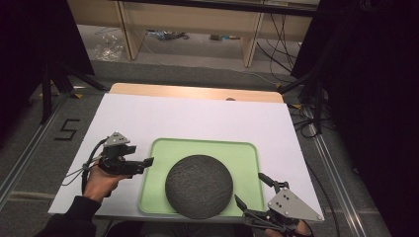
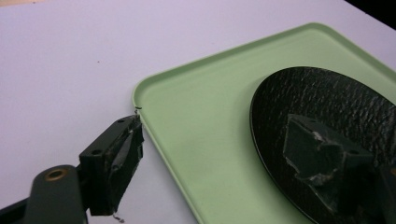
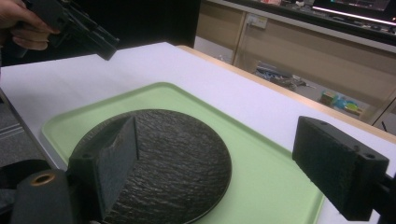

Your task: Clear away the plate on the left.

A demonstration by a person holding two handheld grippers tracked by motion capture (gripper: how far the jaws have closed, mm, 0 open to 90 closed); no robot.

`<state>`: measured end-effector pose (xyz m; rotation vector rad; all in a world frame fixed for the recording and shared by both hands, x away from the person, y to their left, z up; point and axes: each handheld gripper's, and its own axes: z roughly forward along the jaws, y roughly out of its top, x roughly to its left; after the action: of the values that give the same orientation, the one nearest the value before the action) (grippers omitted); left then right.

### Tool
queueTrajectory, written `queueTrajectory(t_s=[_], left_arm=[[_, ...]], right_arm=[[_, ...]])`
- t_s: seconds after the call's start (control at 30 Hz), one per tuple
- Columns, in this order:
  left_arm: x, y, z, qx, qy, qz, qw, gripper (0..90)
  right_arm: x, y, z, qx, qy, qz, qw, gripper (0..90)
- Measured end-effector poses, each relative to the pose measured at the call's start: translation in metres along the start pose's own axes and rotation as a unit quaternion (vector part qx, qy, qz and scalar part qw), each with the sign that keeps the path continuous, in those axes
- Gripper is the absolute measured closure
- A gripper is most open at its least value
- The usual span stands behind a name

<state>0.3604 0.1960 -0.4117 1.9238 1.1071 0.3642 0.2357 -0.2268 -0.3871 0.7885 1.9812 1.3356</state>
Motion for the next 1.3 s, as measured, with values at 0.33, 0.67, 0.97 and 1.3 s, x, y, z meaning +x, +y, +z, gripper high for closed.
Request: queueTrajectory(t_s=[0.33, 0.67, 0.97, 1.3], left_arm=[[-0.012, -0.012, -0.017, -0.019, -0.011, 0.002, 0.9997, 19.3], [-0.022, -0.023, -0.030, -0.026, -0.015, 0.029, 0.9991, 19.1], [-0.034, -0.029, -0.040, -0.037, -0.021, 0.037, 0.9984, 19.2], [-0.044, -0.037, -0.049, -0.039, -0.028, 0.036, 0.9982, 19.6]], right_arm=[[0.000, 0.000, 0.000, 0.001, -0.003, 0.002, 1.0000, 15.4], [0.001, 0.001, 0.000, 0.003, -0.002, 0.000, 1.0000, 15.4], [0.001, 0.001, -0.001, -0.001, -0.003, 0.001, 1.0000, 15.4], [0.002, 0.000, -0.001, 0.000, -0.003, -0.001, 1.0000, 15.4]])
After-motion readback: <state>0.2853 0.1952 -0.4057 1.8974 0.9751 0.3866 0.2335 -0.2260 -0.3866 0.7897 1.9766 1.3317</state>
